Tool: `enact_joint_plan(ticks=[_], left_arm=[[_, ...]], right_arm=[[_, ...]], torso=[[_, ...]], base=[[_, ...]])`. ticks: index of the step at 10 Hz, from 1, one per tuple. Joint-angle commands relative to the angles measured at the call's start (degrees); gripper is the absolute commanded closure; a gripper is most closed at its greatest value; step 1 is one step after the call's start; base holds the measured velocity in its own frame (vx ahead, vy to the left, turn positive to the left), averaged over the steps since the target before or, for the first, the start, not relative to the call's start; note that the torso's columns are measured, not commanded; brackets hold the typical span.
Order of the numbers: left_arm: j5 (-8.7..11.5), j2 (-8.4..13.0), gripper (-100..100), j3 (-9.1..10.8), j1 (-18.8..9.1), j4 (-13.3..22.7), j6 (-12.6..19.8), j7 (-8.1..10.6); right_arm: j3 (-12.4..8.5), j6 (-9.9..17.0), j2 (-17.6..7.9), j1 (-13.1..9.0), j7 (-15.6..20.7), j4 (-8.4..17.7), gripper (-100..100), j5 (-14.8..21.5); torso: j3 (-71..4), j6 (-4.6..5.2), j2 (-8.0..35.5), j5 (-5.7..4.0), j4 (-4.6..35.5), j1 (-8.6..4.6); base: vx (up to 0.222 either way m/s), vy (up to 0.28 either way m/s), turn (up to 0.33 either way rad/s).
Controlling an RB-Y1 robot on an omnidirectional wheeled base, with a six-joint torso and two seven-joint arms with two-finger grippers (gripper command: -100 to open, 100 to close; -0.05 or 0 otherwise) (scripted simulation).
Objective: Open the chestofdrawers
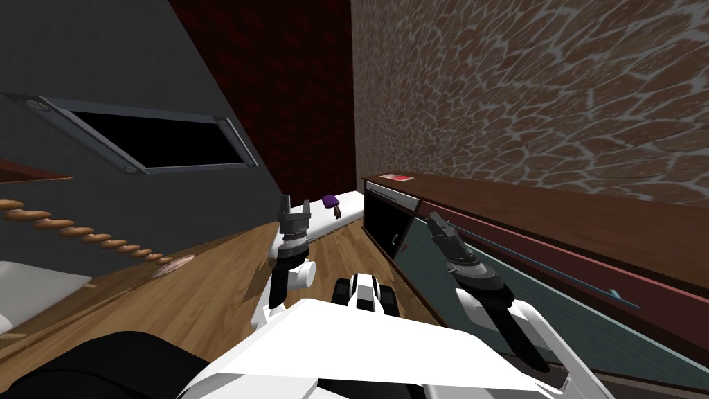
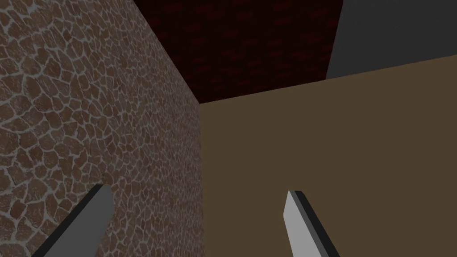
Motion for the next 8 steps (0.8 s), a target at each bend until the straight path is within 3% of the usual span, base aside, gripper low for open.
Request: enact_joint_plan(ticks=[1, 8], left_arm=[[0.0, 0.0, 0, 0.00, 0.0, 0.0, 0.0, 0.00], [0.0, 0.0, 0, 0.00, 0.0, 0.0, 0.0, 0.00]], right_arm=[[-1.2, -1.2, -1.1, -0.7, 1.9, 0.3, -100, 3.7], [-5.4, -5.5, -5.1, -3.3, 8.7, 1.7, -100, 15.1]], torso=[[0.0, 0.01, -0.1, 0.03, 0.0, 0.11], [0.0, 0.00, 0.0, 0.02, 0.0, 0.07]], base=[[0.068, 0.064, -0.042], [0.080, 0.058, -0.059]])
